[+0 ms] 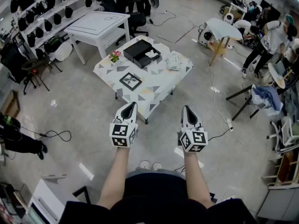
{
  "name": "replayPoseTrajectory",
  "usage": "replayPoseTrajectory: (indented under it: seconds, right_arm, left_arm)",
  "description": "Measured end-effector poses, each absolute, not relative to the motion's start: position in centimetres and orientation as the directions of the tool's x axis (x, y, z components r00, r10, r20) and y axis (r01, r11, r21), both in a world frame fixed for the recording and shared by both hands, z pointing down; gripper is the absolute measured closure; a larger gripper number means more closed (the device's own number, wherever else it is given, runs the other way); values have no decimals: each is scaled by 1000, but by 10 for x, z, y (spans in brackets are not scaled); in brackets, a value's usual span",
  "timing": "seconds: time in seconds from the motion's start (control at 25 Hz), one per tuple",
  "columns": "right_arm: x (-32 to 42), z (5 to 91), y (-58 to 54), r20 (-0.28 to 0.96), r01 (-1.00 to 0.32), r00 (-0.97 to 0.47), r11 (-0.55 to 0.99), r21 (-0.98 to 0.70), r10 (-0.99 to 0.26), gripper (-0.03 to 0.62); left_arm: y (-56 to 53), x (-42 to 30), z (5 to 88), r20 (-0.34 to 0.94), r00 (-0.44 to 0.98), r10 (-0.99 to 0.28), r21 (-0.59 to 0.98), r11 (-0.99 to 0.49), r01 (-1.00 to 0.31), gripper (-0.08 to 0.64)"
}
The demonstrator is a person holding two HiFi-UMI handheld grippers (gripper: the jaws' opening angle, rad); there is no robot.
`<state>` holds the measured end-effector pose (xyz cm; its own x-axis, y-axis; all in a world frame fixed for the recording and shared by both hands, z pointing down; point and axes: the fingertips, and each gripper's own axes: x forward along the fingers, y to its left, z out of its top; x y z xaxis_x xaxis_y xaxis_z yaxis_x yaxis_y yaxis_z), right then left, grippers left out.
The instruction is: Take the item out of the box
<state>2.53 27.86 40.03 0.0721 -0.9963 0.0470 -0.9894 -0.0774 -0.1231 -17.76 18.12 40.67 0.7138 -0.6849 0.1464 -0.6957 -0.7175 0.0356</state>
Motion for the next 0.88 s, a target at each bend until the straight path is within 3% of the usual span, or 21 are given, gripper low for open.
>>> replayPoseTrajectory:
  seconds: [0.88]
  right_arm:
    - [26, 405, 280, 37, -977, 92, -97, -191, -995, 591]
  left_arm:
    - [181, -180, 418, 179, 724, -666, 57, -728, -683, 540]
